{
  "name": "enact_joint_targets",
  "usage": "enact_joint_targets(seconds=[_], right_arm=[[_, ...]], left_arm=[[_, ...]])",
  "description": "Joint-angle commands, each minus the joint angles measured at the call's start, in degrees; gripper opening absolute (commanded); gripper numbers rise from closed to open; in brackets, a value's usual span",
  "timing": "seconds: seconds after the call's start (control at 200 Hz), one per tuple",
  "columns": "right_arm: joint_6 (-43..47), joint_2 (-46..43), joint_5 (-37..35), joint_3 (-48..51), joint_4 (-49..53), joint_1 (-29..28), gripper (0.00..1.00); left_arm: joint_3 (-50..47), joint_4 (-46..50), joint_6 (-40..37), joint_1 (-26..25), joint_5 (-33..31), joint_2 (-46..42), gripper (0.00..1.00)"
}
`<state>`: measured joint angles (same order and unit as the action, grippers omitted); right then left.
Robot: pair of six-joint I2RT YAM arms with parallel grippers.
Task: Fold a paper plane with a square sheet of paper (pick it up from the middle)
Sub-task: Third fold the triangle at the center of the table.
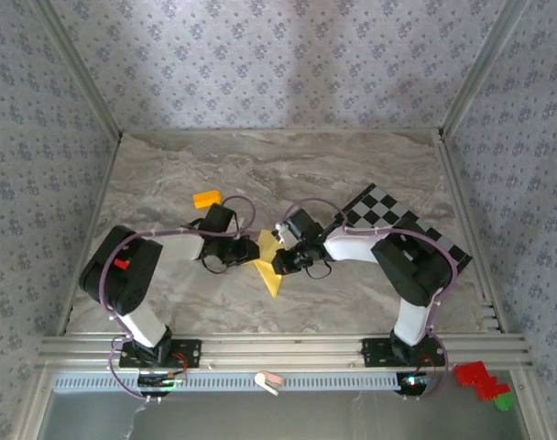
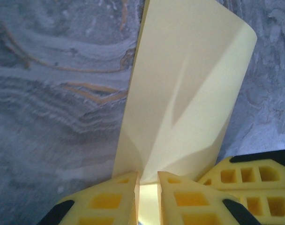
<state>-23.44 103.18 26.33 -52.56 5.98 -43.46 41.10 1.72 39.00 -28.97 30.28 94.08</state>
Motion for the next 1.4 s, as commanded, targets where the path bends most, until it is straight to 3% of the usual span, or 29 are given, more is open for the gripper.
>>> enact_joint_targets(seconds=[0.0,0.135,0.52,1.004,1.394], right_arm=[[1.4,3.6,-5.4,1.6,7.1,0.3,0.0],[1.4,3.8,-5.4,1.0,7.3,0.2,0.01],[1.3,3.9,-5.5,1.0,7.3,-0.1,0.01],[1.3,4.1,-5.3,0.8,7.7,0.2,0.01],[1.5,4.8,-5.2,0.4,7.6,0.2,0.01]], left_arm=[[-0.8,1.1,-0.1,-0.4,-0.7,-4.9,0.18],[0.0,-0.3,1.4,-1.5,1.7,-3.8,0.19],[1.0,-1.5,0.5,-2.5,1.0,2.8,0.19],[-0.4,-2.1,2.2,-2.6,2.4,-4.3,0.21],[0.4,-4.8,3.3,-3.7,3.9,2.2,0.21]])
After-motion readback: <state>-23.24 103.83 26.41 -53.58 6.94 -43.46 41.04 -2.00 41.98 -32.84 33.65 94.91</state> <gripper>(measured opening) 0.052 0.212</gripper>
